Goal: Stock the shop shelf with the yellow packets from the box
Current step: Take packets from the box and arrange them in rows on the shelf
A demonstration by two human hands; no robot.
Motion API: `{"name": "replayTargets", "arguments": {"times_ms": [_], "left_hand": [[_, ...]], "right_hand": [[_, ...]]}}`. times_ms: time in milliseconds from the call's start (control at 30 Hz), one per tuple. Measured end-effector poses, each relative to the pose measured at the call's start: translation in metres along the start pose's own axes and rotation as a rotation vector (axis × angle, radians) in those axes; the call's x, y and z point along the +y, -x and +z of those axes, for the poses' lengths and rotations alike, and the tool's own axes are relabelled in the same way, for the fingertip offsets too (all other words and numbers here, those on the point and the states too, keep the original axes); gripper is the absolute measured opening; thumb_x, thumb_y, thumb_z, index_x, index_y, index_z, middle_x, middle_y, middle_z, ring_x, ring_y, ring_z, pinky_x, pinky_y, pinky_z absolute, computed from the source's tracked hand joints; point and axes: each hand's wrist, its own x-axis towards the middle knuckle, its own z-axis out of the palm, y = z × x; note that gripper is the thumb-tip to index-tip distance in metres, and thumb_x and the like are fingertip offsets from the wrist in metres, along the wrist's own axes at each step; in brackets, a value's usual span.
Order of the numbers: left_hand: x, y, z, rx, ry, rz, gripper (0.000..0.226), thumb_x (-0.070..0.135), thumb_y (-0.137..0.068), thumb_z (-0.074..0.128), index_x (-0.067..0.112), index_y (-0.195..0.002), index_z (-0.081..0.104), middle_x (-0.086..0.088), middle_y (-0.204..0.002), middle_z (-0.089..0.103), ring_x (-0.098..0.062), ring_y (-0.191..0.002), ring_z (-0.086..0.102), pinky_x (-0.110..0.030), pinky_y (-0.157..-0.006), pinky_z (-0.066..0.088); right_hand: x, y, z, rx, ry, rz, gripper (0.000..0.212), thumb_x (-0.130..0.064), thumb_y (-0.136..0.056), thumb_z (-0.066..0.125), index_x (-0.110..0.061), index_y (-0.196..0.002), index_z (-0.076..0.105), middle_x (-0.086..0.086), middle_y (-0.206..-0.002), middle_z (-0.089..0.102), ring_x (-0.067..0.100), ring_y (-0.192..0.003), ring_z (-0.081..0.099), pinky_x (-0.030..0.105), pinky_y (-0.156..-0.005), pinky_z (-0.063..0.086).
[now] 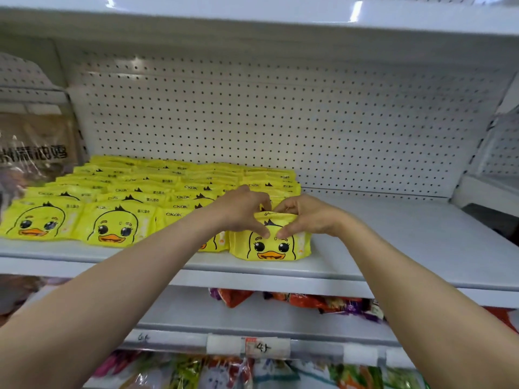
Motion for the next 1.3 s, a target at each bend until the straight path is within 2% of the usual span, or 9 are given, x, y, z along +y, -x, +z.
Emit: {"name": "replayTargets", "arguments": {"times_ms": [67, 100, 167, 200, 400, 533, 733, 1000, 1300], "left_hand": [[-0.004, -0.001, 0.006, -0.003, -0.049, -0.038, 0.068, 0.056, -0.062, 0.082, 0.037, -0.12, 0.053, 0.0, -0.108, 0.05, -0.026, -0.115, 0.046, -0.04, -0.093, 0.045], [-0.005, -0.001, 0.007, 0.001, -0.069, -0.046, 0.069, 0.056, -0.062, 0.082, 0.035, -0.121, 0.052, -0.002, -0.109, 0.049, -0.028, -0.114, 0.046, -0.04, -0.093, 0.045], [-0.008, -0.003, 0.009, 0.017, -0.089, -0.061, 0.071, 0.055, -0.064, 0.082, 0.032, -0.124, 0.052, -0.006, -0.113, 0.05, -0.029, -0.114, 0.046, -0.04, -0.092, 0.046], [-0.009, -0.004, 0.011, 0.029, -0.082, -0.064, 0.071, 0.055, -0.064, 0.082, 0.032, -0.124, 0.053, -0.007, -0.114, 0.051, -0.029, -0.115, 0.046, -0.04, -0.091, 0.046], [-0.009, -0.005, 0.018, 0.138, -0.044, -0.059, 0.066, 0.054, -0.062, 0.083, 0.032, -0.118, 0.057, -0.003, -0.108, 0.06, -0.026, -0.114, 0.048, -0.042, -0.088, 0.048], [-0.007, 0.0, 0.022, 0.229, -0.073, -0.04, 0.063, 0.05, -0.067, 0.082, 0.025, -0.12, 0.059, 0.001, -0.108, 0.065, -0.022, -0.113, 0.044, -0.038, -0.089, 0.044], [-0.003, 0.01, 0.033, 0.32, -0.137, -0.092, 0.063, 0.054, -0.072, 0.076, 0.022, -0.122, 0.056, -0.001, -0.115, 0.061, -0.024, -0.116, 0.044, -0.037, -0.092, 0.04], [0.011, 0.024, 0.04, 0.364, -0.173, -0.211, 0.063, 0.055, -0.079, 0.069, 0.018, -0.126, 0.053, -0.006, -0.124, 0.058, -0.026, -0.122, 0.044, -0.037, -0.098, 0.037], [0.015, 0.069, 0.017, 0.446, -0.06, -0.347, 0.068, 0.049, -0.077, 0.074, 0.018, -0.132, 0.05, -0.009, -0.129, 0.054, -0.03, -0.125, 0.042, -0.041, -0.099, 0.04]], "right_hand": [[0.001, -0.002, 0.006, 0.017, 0.024, -0.019, 0.049, -0.017, -0.066, 0.091, -0.024, -0.108, 0.066, -0.007, -0.109, 0.07, 0.012, -0.108, 0.065, 0.029, -0.096, 0.052], [0.002, -0.001, 0.006, 0.051, 0.06, -0.03, 0.048, -0.019, -0.066, 0.091, -0.025, -0.107, 0.067, -0.011, -0.103, 0.07, 0.011, -0.102, 0.065, 0.023, -0.088, 0.052], [0.002, 0.0, 0.007, 0.14, 0.165, -0.05, 0.047, -0.024, -0.067, 0.091, -0.027, -0.107, 0.067, -0.016, -0.096, 0.066, 0.007, -0.094, 0.063, 0.015, -0.075, 0.047], [0.003, 0.0, 0.007, 0.172, 0.211, -0.058, 0.047, -0.026, -0.067, 0.091, -0.028, -0.108, 0.067, -0.016, -0.096, 0.065, 0.007, -0.094, 0.063, 0.015, -0.074, 0.046], [0.002, 0.0, 0.008, 0.251, 0.527, -0.066, 0.058, -0.043, -0.071, 0.084, -0.029, -0.123, 0.062, -0.003, -0.115, 0.055, 0.016, -0.114, 0.05, 0.033, -0.093, 0.045], [-0.002, 0.003, 0.012, 0.275, 0.641, -0.032, 0.062, -0.047, -0.075, 0.079, -0.028, -0.129, 0.056, -0.001, -0.123, 0.053, 0.019, -0.123, 0.045, 0.035, -0.093, 0.044], [-0.005, 0.009, 0.017, 0.3, 0.668, 0.014, 0.062, -0.049, -0.078, 0.075, -0.027, -0.132, 0.053, 0.001, -0.128, 0.051, 0.021, -0.126, 0.043, 0.036, -0.092, 0.045], [-0.008, 0.019, 0.029, 0.352, 0.764, -0.03, 0.06, -0.046, -0.085, 0.069, -0.022, -0.137, 0.049, 0.005, -0.134, 0.05, 0.026, -0.131, 0.037, 0.041, -0.095, 0.046], [-0.045, 0.031, 0.025, 0.416, 0.746, -0.128, 0.057, -0.044, -0.09, 0.063, -0.019, -0.138, 0.048, 0.006, -0.14, 0.049, 0.028, -0.132, 0.039, 0.043, -0.099, 0.045]]}}
